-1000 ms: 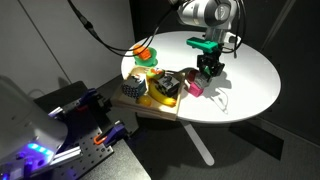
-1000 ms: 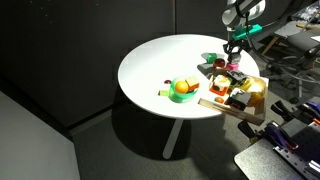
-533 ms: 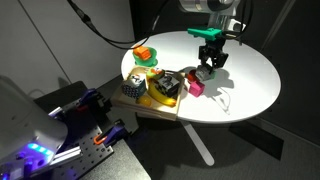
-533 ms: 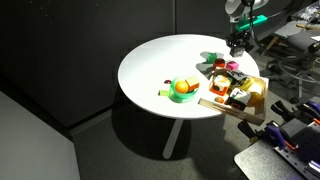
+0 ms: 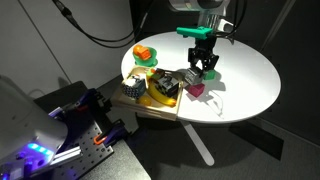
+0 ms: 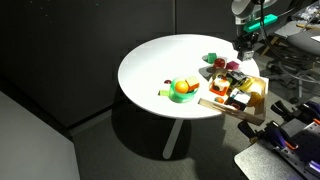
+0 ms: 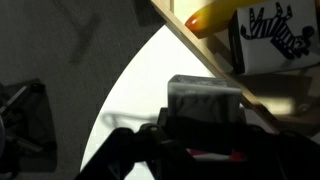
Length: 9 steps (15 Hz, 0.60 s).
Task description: Pick up the gray block and put it in the tray
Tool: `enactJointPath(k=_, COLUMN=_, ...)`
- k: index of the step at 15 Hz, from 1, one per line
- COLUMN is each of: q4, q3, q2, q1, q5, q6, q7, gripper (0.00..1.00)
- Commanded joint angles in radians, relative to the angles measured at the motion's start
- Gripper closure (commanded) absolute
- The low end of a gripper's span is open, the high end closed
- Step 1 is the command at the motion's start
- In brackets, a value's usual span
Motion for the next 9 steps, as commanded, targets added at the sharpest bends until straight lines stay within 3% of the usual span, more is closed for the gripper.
enactJointPath(k=1, q4=-0.128, q3=0.014, q2=-0.084, q1=0.005, q5=-0.038, q6=0.027, q7=-0.034, gripper=0.69)
enactJointPath(k=9, q4=-0.316, q3=0.032, q2=-0.175, q1=0.007, q5=-0.079, q6=0.052, q7=-0.083, gripper=0.69)
